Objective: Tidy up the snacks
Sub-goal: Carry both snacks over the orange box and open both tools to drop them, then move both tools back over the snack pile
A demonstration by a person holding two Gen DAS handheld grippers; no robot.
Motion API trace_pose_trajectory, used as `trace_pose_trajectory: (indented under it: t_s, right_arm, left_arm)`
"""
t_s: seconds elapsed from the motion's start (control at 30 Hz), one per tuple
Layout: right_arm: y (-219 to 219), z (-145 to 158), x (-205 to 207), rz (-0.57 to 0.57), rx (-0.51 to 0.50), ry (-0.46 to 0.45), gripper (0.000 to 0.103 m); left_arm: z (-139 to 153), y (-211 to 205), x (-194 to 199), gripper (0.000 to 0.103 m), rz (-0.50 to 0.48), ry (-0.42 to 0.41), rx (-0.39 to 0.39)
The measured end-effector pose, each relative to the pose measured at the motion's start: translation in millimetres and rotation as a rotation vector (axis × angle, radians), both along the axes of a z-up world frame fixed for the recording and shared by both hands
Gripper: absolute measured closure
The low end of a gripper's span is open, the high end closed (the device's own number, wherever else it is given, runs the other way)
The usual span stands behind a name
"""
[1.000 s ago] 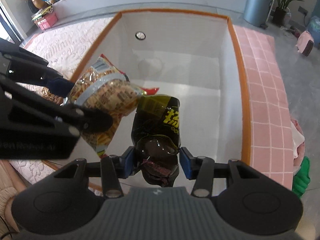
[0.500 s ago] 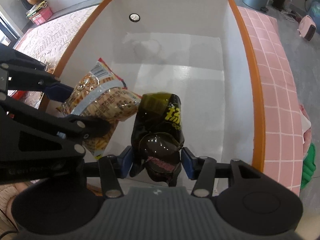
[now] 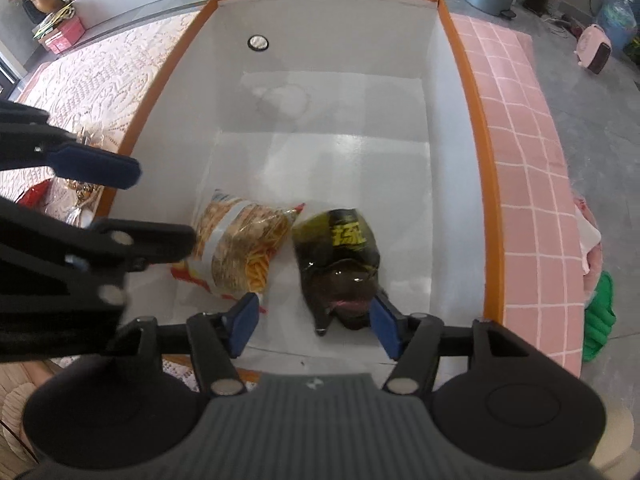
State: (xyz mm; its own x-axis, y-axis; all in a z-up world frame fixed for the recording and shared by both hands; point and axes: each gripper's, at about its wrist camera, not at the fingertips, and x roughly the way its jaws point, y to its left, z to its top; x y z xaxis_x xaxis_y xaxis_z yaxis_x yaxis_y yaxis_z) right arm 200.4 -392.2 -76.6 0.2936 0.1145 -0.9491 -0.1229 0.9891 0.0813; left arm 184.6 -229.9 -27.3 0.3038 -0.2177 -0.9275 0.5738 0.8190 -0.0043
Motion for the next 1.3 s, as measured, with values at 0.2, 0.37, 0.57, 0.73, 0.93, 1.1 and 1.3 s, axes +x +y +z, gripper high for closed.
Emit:
trace_pose_trajectory:
  t_s: [0.2,0.37,0.57,0.73,0.93,1.1,1.3]
  right_arm:
    - [8,24,-9,-0.037,-0.047,-0.063,0.038]
    - [20,53,-27,-0.083,-0.090,-0.187,0.038]
    - [48,90,-57,-0.145,-0.123,-0.385,0.034]
    - [81,107,-88,-0.153,-0.138,-0.553,0.034]
    - [123,123,-123,-0.130,-0.172,-0.726,0.031]
    - [153,121,-144,-0.141,-0.105,-0.807,0.036]
    - [187,92,-154,-0.117,-0.030,-0.845,0.040]
  left_arm:
    - [30,30,-17,0.035,0.044,-0.067,-0.071]
    - [53,57,-32,0.035,0.097,-0.136,-0.152]
    - [76,97,-61,0.035,0.172,-0.217,-0.238]
    - [89,123,-93,0.035,0.210,-0.356,-0.238]
    - [95,158,-131,0.035,0.271,-0.461,-0.263]
    - [84,195,-144,0.035,0.378,-0.488,-0.268]
    - [53,246,-141,0.035,0.561,-0.402,-0.259]
